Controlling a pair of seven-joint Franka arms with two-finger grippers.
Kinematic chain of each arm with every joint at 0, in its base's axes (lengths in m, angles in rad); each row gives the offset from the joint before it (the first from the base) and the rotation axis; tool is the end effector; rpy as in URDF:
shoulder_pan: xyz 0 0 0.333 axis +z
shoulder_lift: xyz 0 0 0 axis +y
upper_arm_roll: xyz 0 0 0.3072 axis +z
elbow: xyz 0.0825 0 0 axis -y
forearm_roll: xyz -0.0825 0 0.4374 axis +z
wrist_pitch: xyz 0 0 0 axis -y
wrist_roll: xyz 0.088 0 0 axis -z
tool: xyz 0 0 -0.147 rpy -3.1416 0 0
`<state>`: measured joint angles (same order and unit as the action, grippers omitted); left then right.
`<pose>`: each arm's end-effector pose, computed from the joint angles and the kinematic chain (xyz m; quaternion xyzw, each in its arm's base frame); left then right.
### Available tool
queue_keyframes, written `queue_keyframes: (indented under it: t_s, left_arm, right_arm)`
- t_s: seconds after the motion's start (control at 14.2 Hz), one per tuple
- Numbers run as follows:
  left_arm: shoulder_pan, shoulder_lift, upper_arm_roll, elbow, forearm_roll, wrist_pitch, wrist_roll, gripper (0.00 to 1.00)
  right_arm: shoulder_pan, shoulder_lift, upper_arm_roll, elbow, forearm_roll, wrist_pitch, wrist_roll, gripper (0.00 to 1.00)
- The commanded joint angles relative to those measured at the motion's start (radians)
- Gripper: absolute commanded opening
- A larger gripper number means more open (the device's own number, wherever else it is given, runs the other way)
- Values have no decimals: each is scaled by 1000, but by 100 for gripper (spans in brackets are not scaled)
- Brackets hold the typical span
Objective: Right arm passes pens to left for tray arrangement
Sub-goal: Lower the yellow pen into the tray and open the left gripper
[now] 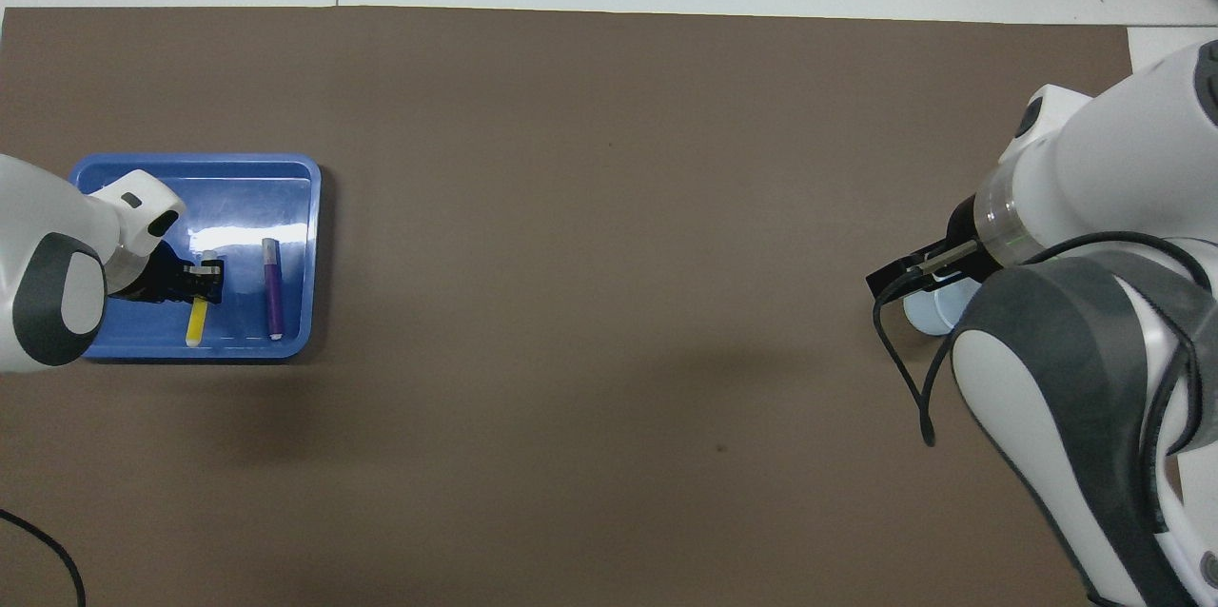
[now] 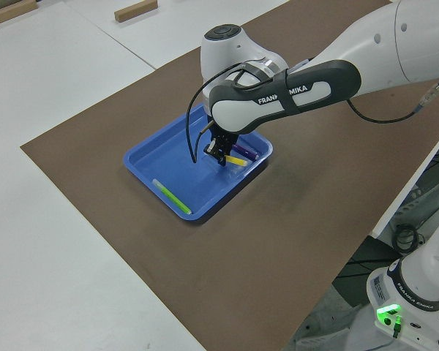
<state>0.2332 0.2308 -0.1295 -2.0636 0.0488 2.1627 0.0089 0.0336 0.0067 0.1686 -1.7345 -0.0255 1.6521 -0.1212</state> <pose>0.5977 0.0648 0.2293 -0.9973 -0.0331 0.0648 0.0008 0.5926 0.1177 0.4926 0.9856 0.1624 -0.0440 0.0139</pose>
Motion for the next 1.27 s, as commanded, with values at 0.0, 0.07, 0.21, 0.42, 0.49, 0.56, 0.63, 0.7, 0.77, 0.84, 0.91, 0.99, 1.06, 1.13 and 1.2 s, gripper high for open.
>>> queue_keyframes:
  t_s: [0.0,0.07,0.21,0.42,0.49,0.56,0.63,0.7,0.77,0.84,0.91,0.99,1.06,1.13,1.2]
  left_arm:
    - [20,22,-9,22,28,23,20,0]
    - [20,33,-9,22,28,32,20,0]
    - [20,38,-9,22,29,45,20,0]
    - [15,50,-9,10,87,83,20,0]
    - [14,50,-10,10,101,78,22,0]
    - [11,48,-10,10,102,71,22,1]
    - [11,48,-12,11,100,65,22,28]
    - [11,48,-12,10,98,62,19,37]
    - [12,48,-12,8,98,62,19,38]
    - [14,48,-12,10,98,62,19,47]
    - [11,48,-12,10,98,65,7,53]
    - [9,48,-12,10,94,68,3,53]
    - [11,48,-12,11,92,66,3,56]
    - [11,48,-13,16,89,62,3,65]
    - [6,48,-13,19,88,60,3,86]
  right_arm:
    - [-37,-19,34,-25,-1,17,-11,100]
    - [-35,-18,34,-23,-1,14,-12,100]
    - [-35,-18,34,-22,-1,9,-11,100]
    - [-35,-11,28,25,1,-38,-9,100]
    - [-35,4,20,61,1,-64,-6,100]
    - [-35,10,14,79,2,-83,-5,100]
    - [-34,10,5,82,2,-89,-5,100]
    - [-34,10,-4,82,2,-101,-5,100]
    - [-34,10,-18,85,1,-103,-6,100]
    - [-34,10,-26,99,1,-109,-6,100]
    - [-35,12,-32,124,1,-124,-5,100]
    - [-35,16,-40,137,-7,-129,-5,100]
    - [-37,18,-53,139,-19,-123,-5,100]
    - [-37,16,-70,136,-25,-123,-8,100]
    - [-40,15,-75,135,-25,-121,-8,100]
